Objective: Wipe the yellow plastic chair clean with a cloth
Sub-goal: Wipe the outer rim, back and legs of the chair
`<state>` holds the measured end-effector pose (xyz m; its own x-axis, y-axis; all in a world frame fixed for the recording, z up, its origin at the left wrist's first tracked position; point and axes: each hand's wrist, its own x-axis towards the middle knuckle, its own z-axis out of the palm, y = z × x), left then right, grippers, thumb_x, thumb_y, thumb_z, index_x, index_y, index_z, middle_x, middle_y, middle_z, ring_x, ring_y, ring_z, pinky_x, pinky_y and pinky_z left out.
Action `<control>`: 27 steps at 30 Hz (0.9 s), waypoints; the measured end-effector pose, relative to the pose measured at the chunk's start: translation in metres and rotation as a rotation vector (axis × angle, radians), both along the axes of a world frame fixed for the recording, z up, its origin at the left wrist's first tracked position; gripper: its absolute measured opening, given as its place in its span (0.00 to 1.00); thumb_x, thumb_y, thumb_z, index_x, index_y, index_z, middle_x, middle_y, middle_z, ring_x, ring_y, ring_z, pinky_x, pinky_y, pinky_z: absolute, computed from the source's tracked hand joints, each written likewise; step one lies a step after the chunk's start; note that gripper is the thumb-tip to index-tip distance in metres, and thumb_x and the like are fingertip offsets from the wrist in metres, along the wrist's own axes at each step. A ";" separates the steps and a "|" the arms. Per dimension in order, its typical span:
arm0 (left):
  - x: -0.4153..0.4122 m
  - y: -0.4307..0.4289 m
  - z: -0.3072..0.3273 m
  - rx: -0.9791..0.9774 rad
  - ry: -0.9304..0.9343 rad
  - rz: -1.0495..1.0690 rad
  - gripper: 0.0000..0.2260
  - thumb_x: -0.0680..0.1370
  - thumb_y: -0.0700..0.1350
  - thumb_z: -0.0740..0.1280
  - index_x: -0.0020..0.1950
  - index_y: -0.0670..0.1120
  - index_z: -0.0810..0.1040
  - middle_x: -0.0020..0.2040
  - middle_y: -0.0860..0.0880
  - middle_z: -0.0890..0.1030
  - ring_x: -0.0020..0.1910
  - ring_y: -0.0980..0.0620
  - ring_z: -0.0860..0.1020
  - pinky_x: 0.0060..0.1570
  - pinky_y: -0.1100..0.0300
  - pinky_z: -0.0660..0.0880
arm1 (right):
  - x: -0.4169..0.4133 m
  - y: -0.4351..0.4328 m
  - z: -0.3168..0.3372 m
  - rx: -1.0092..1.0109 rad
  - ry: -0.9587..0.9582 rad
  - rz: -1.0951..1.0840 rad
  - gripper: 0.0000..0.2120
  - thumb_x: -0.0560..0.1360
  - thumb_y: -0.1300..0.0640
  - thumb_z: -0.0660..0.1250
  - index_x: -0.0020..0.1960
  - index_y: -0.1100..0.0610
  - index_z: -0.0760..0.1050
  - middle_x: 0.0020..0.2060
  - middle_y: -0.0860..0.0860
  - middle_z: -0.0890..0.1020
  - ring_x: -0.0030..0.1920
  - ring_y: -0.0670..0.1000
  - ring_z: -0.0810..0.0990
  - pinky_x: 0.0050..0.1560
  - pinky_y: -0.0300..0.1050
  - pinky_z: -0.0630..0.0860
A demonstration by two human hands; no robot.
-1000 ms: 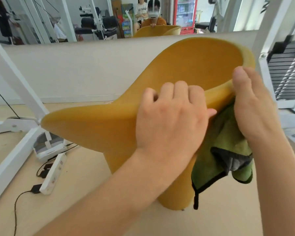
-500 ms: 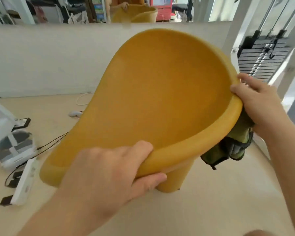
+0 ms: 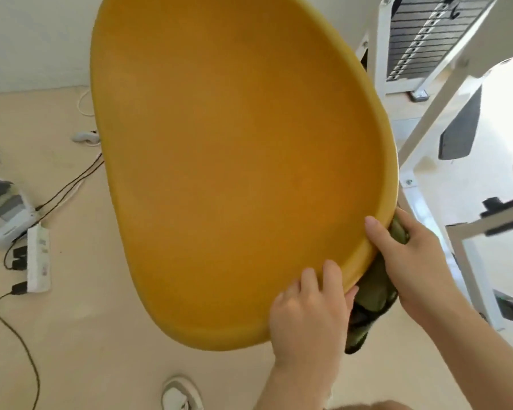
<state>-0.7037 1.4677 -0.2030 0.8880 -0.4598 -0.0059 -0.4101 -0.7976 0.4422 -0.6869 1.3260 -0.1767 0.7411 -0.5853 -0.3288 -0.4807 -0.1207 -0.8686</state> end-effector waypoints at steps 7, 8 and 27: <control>0.034 -0.076 0.021 -0.389 0.382 -0.034 0.22 0.82 0.45 0.57 0.77 0.52 0.60 0.74 0.55 0.66 0.72 0.57 0.65 0.69 0.62 0.65 | 0.073 -0.090 0.005 -0.192 0.088 0.030 0.06 0.79 0.52 0.65 0.53 0.52 0.77 0.46 0.49 0.82 0.47 0.53 0.81 0.50 0.54 0.80; 0.041 -0.087 0.022 -0.386 0.406 -0.063 0.24 0.83 0.43 0.57 0.78 0.53 0.56 0.76 0.56 0.62 0.74 0.57 0.61 0.72 0.61 0.62 | 0.091 -0.108 0.005 -0.235 0.085 0.035 0.10 0.79 0.52 0.65 0.58 0.54 0.76 0.49 0.51 0.82 0.50 0.54 0.80 0.54 0.55 0.79; 0.103 -0.222 -0.022 0.128 0.163 -0.116 0.24 0.72 0.63 0.69 0.59 0.47 0.77 0.33 0.49 0.80 0.23 0.52 0.77 0.22 0.62 0.60 | 0.100 -0.211 -0.019 -0.090 0.268 0.060 0.32 0.74 0.44 0.70 0.73 0.43 0.59 0.64 0.47 0.74 0.62 0.55 0.75 0.62 0.62 0.74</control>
<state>-0.6005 1.2452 -0.2248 0.8116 -0.5453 -0.2096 -0.4342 -0.8031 0.4080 -0.5869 1.1153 -0.1960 0.6688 -0.5790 -0.4663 -0.6813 -0.2264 -0.6961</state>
